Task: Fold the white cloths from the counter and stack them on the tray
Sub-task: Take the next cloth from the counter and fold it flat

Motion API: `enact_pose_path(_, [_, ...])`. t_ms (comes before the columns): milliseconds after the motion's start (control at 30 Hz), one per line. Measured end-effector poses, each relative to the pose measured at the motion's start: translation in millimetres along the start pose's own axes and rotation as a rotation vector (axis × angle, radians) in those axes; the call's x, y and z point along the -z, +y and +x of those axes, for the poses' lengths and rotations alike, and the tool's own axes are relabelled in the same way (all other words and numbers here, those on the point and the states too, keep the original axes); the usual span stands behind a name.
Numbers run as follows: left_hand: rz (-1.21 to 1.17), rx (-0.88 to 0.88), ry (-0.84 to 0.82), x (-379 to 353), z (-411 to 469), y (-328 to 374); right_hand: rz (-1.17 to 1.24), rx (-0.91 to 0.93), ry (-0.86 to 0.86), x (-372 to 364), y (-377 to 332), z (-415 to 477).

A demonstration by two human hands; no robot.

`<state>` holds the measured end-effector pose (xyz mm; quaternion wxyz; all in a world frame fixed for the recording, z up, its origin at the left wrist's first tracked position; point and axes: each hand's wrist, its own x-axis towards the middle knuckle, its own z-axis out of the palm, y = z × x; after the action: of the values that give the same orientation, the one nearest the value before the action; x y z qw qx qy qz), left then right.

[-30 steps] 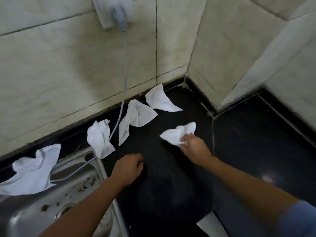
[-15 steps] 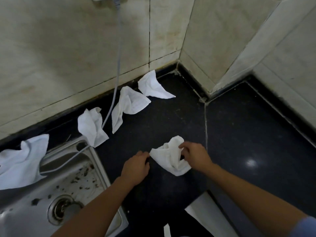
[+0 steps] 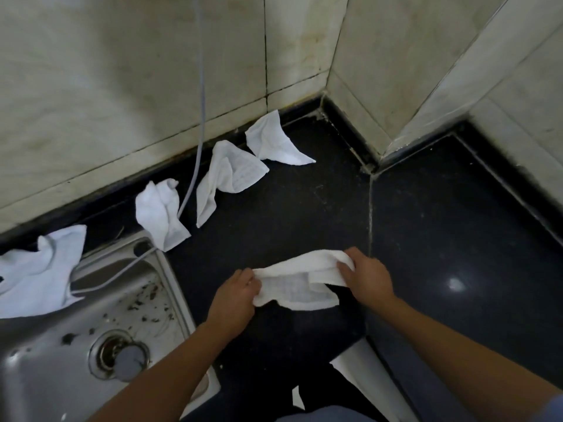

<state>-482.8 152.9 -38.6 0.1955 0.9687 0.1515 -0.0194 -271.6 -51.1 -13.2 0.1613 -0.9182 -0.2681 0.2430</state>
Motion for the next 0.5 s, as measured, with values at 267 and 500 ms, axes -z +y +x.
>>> enact_pose_path(267, [-0.177, 0.370, 0.140, -3.7, -10.7, 11.0, -0.063, -0.147, -0.143, 0.3, 6.0, -0.2])
enact_pose_path(500, [-0.271, 0.591, -0.097, 6.3, 19.7, 18.8, 0.202, -0.071, -0.310, -3.3, -31.2, 38.3])
